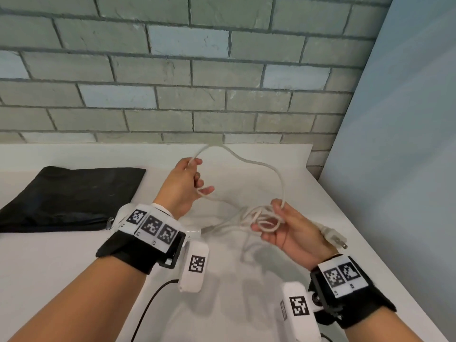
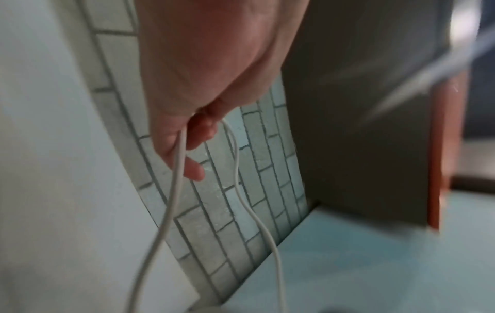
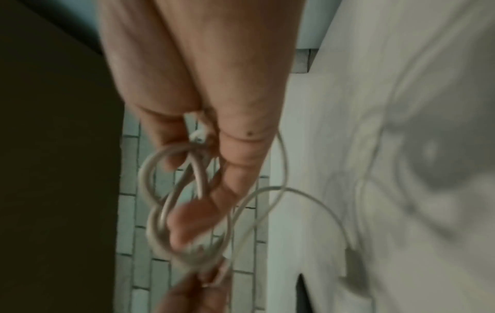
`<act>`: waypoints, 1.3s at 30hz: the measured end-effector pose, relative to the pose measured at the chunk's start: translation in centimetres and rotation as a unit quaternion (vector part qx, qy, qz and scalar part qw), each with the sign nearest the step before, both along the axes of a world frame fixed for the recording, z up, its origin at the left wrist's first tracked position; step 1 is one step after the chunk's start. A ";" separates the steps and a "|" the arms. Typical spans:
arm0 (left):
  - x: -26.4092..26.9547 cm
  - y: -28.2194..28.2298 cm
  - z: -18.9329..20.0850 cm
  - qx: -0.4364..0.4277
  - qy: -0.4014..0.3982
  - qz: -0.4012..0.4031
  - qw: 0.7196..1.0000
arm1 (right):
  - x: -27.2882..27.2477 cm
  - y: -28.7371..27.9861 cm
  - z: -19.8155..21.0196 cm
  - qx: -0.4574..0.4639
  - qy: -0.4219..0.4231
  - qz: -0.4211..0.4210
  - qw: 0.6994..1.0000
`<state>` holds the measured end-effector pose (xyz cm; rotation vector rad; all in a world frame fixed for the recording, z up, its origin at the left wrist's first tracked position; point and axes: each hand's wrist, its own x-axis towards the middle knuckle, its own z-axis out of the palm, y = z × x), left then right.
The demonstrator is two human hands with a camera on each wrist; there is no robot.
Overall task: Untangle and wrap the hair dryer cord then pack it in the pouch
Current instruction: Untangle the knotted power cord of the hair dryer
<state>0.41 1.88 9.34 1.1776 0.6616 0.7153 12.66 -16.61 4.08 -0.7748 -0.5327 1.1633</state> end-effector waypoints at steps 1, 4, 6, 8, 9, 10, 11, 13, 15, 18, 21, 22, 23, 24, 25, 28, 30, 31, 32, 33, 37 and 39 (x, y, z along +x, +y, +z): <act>-0.1 0.0 -0.5 0.068 0.060 -0.006 0.996 | 0.2 0.2 0.7 0.014 0.031 -0.050 0.998; -0.9 0.1 -1.7 0.240 0.175 -0.022 0.954 | 1.1 0.1 2.7 0.077 0.101 -0.190 0.974; -1.3 0.1 -2.3 0.290 0.209 -0.042 0.933 | 1.6 -0.3 3.8 0.115 0.110 -0.223 0.962; -1.5 -0.2 -2.4 0.309 0.248 -0.079 0.915 | 1.6 -0.2 4.3 0.103 0.064 -0.220 0.968; -1.5 -0.3 -2.2 0.304 0.263 -0.100 0.910 | 1.3 0.0 4.5 0.084 0.030 -0.211 0.973; -1.5 -0.5 -2.2 0.300 0.283 -0.121 0.903 | 1.0 0.1 4.6 0.064 -0.003 -0.200 0.978; -1.5 -0.6 -2.2 0.321 0.326 -0.138 0.878 | 0.8 0.3 4.6 0.044 -0.033 -0.186 0.981; -1.3 -1.0 -1.9 0.417 0.398 -0.133 0.806 | 0.4 0.5 5.0 0.007 -0.080 -0.151 0.985; -1.2 -2.1 -0.5 0.467 0.301 -0.088 0.827 | -0.2 0.6 5.7 -0.028 -0.127 -0.110 0.985; -1.1 -4.1 2.4 0.432 0.132 -0.111 0.885 | -1.1 0.9 6.4 -0.074 -0.229 -0.076 0.968; -1.0 -5.4 3.2 0.429 0.157 -0.148 0.877 | -1.8 1.1 6.9 -0.080 -0.298 -0.097 0.946; -1.0 -5.7 3.0 0.425 0.178 -0.157 0.873 | -1.9 1.1 7.0 -0.077 -0.302 -0.106 0.944; -1.0 -5.9 2.7 0.404 0.184 -0.175 0.879 | -2.0 1.1 7.1 -0.072 -0.299 -0.110 0.945; -0.9 -6.0 2.4 0.374 0.174 -0.199 0.889 | -2.1 1.0 7.2 -0.068 -0.293 -0.109 0.948; -0.9 -6.0 2.2 0.352 0.163 -0.219 0.896 | -2.1 1.0 7.2 -0.066 -0.282 -0.108 0.951; -0.8 -5.7 2.0 0.341 0.138 -0.225 0.902 | -2.1 1.1 7.1 -0.065 -0.229 -0.130 0.963; -0.8 -5.6 1.9 0.366 0.128 -0.204 0.899 | -1.8 1.3 7.0 -0.057 -0.173 -0.152 0.971; -0.8 -5.6 1.8 0.390 0.133 -0.193 0.891 | -1.6 1.4 7.0 -0.049 -0.141 -0.160 0.976; -0.8 -5.6 1.5 0.413 0.141 -0.185 0.880 | -1.4 1.4 7.0 -0.038 -0.106 -0.167 0.980; -0.8 -5.6 1.2 0.425 0.140 -0.180 0.876 | -1.3 1.5 7.1 -0.025 -0.070 -0.173 0.982; -0.4 -5.6 0.8 0.354 0.053 -0.133 0.924 | -0.9 1.2 8.0 0.006 0.035 -0.185 0.982; -0.3 -5.2 1.4 0.335 0.027 -0.105 0.936 | -1.2 0.8 8.6 -0.044 -0.047 -0.174 0.983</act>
